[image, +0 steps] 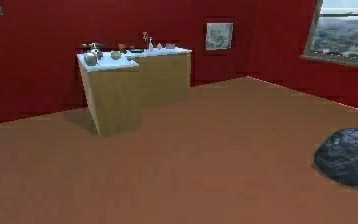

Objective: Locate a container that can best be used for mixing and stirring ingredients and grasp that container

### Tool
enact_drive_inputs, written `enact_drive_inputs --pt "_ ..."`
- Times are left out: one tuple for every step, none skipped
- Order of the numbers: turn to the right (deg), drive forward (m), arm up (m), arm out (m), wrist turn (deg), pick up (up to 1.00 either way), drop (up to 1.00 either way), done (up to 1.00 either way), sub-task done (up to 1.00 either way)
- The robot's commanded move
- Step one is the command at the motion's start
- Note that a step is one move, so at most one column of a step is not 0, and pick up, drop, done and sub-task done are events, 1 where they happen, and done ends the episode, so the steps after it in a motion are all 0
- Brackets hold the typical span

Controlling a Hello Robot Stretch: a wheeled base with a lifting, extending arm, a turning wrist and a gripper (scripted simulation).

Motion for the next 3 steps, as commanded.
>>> enact_drive_inputs --pt "0.0 1.00 0.00 0.00 0.0 0.00 0.00 0.00 0.00" --pt "0.0 1.00 0.00 0.00 0.0 0.00 0.00 0.00 0.00" --pt "6.0 0.00 0.00 0.00 0.0 0.00 0.00 0.00 0.00"
